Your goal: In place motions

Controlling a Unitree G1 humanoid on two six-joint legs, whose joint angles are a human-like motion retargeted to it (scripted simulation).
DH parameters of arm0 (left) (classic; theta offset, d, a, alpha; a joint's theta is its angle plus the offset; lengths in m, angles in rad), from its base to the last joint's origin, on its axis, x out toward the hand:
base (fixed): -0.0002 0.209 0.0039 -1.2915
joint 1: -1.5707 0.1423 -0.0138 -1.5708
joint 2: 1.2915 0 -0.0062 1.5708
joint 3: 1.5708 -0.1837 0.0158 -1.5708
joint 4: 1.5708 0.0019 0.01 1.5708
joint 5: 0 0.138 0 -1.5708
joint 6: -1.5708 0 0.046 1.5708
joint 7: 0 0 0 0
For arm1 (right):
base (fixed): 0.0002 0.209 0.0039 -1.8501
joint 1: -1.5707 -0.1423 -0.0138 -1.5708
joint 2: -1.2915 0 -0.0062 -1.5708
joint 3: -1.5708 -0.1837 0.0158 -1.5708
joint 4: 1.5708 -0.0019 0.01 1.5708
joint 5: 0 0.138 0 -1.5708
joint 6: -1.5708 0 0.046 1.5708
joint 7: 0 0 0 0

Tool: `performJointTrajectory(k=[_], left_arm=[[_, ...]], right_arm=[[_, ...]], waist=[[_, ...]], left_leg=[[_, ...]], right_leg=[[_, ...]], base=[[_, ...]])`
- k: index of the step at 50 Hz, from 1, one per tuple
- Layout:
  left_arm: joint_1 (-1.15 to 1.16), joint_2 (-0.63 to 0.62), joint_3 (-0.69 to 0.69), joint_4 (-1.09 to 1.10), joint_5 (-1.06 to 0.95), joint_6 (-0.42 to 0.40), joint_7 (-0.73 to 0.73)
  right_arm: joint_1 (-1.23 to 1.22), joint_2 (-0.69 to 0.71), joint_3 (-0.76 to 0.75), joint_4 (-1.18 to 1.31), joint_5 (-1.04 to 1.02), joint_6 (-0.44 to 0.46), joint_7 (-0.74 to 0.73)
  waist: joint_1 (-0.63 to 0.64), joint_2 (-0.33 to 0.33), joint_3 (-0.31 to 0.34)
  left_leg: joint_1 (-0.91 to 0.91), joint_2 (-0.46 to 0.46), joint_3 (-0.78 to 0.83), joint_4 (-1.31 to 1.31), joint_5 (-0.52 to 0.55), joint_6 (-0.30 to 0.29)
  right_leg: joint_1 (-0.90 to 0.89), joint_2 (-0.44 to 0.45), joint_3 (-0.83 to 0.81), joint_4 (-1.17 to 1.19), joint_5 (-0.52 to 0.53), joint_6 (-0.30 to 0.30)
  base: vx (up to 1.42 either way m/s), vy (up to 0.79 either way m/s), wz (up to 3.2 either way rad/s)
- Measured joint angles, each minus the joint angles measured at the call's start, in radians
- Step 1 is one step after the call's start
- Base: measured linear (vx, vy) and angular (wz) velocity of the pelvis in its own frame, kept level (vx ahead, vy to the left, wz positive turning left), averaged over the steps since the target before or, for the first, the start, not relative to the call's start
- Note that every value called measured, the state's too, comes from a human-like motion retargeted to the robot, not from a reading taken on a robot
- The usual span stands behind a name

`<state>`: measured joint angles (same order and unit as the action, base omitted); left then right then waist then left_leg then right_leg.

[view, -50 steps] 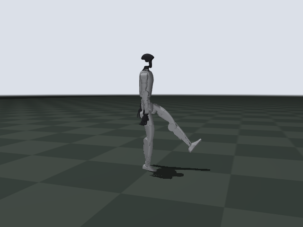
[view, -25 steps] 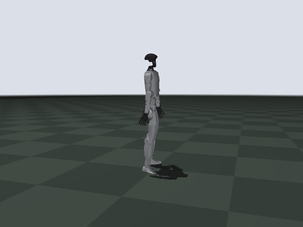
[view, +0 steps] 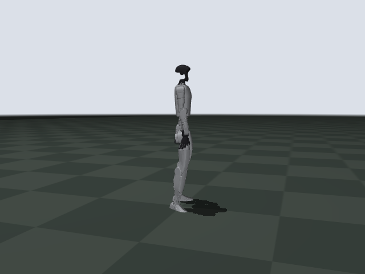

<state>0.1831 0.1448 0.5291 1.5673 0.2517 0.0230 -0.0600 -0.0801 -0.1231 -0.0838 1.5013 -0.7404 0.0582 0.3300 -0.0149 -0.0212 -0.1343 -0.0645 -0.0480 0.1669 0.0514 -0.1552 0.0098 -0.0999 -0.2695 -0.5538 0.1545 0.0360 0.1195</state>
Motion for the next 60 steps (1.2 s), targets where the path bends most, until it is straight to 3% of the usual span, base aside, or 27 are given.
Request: performJointTrajectory(k=[3,5,7,13,17,22,26,30,35,40,41,42,43,45,48,50,52,60], left_arm=[[-0.016,0.009,-0.020,0.016,0.014,0.005,0.011],[-0.037,0.019,-0.048,0.017,0.029,0.005,0.015],[-0.058,0.029,-0.088,0.015,0.043,0.005,0.017],[-0.143,0.041,-0.164,0.007,0.063,0.008,0.031],[-0.218,0.032,-0.206,-0.027,0.032,0.000,0.021],[-0.261,0.006,-0.212,-0.087,-0.003,-0.033,0.020],[-0.235,-0.010,-0.221,-0.098,-0.010,-0.045,0.019],[-0.174,-0.037,-0.204,-0.088,-0.007,-0.042,0.021],[-0.065,-0.048,-0.149,-0.038,0.007,-0.025,0.018],[-0.005,0.000,-0.096,0.088,0.064,0.008,0.018],[0.005,0.005,-0.094,0.101,0.070,0.014,0.022],[0.015,0.010,-0.091,0.112,0.074,0.020,0.026],[0.024,0.013,-0.085,0.118,0.077,0.025,0.029],[0.042,0.022,-0.070,0.121,0.078,0.031,0.030],[0.027,0.038,-0.071,0.118,0.057,0.037,0.039],[-0.023,0.036,-0.097,0.108,0.047,0.035,0.061],[-0.068,0.017,-0.115,0.077,0.041,0.019,0.078],[-0.196,-0.068,-0.158,-0.041,-0.002,-0.023,0.047]], right_arm=[[0.029,-0.040,-0.050,0.052,-0.006,0.007,-0.045],[0.044,-0.068,-0.077,0.074,0.003,0.012,-0.072],[0.068,-0.088,-0.110,0.085,0.014,0.014,-0.092],[0.149,-0.124,-0.210,0.114,0.100,0.013,-0.118],[0.162,-0.134,-0.241,0.150,0.162,0.027,-0.142],[0.159,-0.127,-0.262,0.199,0.196,0.050,-0.146],[0.182,-0.108,-0.261,0.191,0.185,0.053,-0.144],[0.198,-0.091,-0.243,0.154,0.167,0.042,-0.138],[0.183,-0.085,-0.210,0.121,0.138,0.036,-0.131],[0.107,-0.090,-0.177,0.088,0.109,0.038,-0.076],[0.098,-0.088,-0.169,0.070,0.104,0.033,-0.068],[0.090,-0.085,-0.160,0.053,0.099,0.027,-0.061],[0.083,-0.082,-0.151,0.035,0.094,0.020,-0.056],[0.075,-0.074,-0.134,0.002,0.083,0.004,-0.040],[0.061,-0.061,-0.127,-0.031,0.071,-0.006,-0.010],[0.031,-0.057,-0.138,-0.039,0.071,-0.007,-0.002],[-0.004,-0.059,-0.135,-0.040,0.073,-0.011,-0.002],[-0.012,-0.046,-0.082,-0.060,0.072,-0.016,0.000]], waist=[[0.010,0.029,0.012],[0.000,0.066,0.043],[-0.056,0.080,0.075],[-0.180,0.088,0.175],[-0.266,0.124,0.245],[-0.313,0.167,0.298],[-0.312,0.169,0.275],[-0.295,0.142,0.248],[-0.234,0.120,0.158],[-0.117,0.090,0.062],[-0.108,0.081,0.050],[-0.101,0.072,0.037],[-0.097,0.064,0.021],[-0.091,0.024,-0.001],[-0.015,-0.019,-0.005],[0.012,-0.023,0.003],[0.020,-0.021,0.017],[-0.090,0.033,0.013]], left_leg=[[0.006,0.031,-0.040,0.023,-0.003,0.005],[0.013,0.076,-0.061,0.045,-0.005,0.005],[0.026,0.092,-0.076,0.059,-0.005,0.015],[0.060,0.103,-0.118,0.101,-0.003,0.076],[0.057,0.129,-0.137,0.107,0.011,0.098],[0.046,0.170,-0.113,0.105,0.031,0.104],[0.047,0.165,-0.118,0.100,0.031,0.099],[0.080,0.135,-0.118,0.082,0.026,0.091],[0.079,0.111,-0.085,0.060,0.008,0.081],[0.022,0.090,-0.024,0.089,-0.033,0.080],[0.013,0.081,-0.025,0.091,-0.035,0.078],[0.004,0.072,-0.025,0.092,-0.036,0.075],[-0.009,0.064,-0.023,0.093,-0.036,0.069],[-0.009,0.031,-0.006,0.087,-0.039,0.058],[0.011,0.020,0.047,0.069,-0.037,0.046],[-0.003,0.030,0.048,0.063,-0.029,0.038],[-0.010,0.041,0.056,0.056,-0.023,0.024],[-0.005,0.085,0.058,0.011,0.005,-0.032]], right_leg=[[-0.042,0.002,-0.010,0.184,0.090,-0.052],[-0.119,0.004,0.036,0.380,0.127,-0.147],[-0.185,0.005,0.081,0.465,0.111,-0.125],[-0.365,-0.058,-0.048,0.186,0.070,-0.151],[-0.559,-0.068,0.058,-0.014,0.035,-0.154],[-0.712,-0.083,0.149,-0.064,0.013,-0.189],[-0.690,-0.089,0.153,-0.008,0.019,-0.201],[-0.524,-0.091,0.075,0.018,0.038,-0.165],[-0.275,-0.042,-0.048,0.088,0.089,-0.133],[-0.133,0.037,0.070,0.266,0.132,-0.124],[-0.089,0.052,0.093,0.245,0.150,-0.086],[-0.044,0.064,0.097,0.212,0.129,-0.051],[0.002,0.069,0.064,0.156,0.030,-0.020],[0.053,0.072,0.038,0.021,-0.063,-0.013],[0.068,0.065,0.079,-0.088,-0.041,-0.023],[0.071,0.074,0.076,-0.119,-0.031,-0.001],[0.048,0.078,0.077,-0.108,-0.036,-0.019],[0.044,0.126,0.039,-0.114,-0.038,-0.060]], base=[[0.09,0.23,0.29],[0.01,0.11,0.41],[-0.01,0.09,1.04],[-0.02,0.01,0.66],[-0.14,0.06,0.55],[-0.11,0.04,0.20],[0.03,-0.01,0.00],[0.08,-0.02,-0.21],[0.13,-0.10,-0.63],[0.06,-0.15,-1.03],[0.01,-0.24,-0.56],[-0.01,-0.27,-0.33],[0.02,-0.27,-0.23],[0.08,-0.27,-0.25],[0.01,-0.24,-0.62],[-0.29,-0.22,-0.04],[-0.27,-0.21,0.00],[-0.05,-0.16,0.21]])
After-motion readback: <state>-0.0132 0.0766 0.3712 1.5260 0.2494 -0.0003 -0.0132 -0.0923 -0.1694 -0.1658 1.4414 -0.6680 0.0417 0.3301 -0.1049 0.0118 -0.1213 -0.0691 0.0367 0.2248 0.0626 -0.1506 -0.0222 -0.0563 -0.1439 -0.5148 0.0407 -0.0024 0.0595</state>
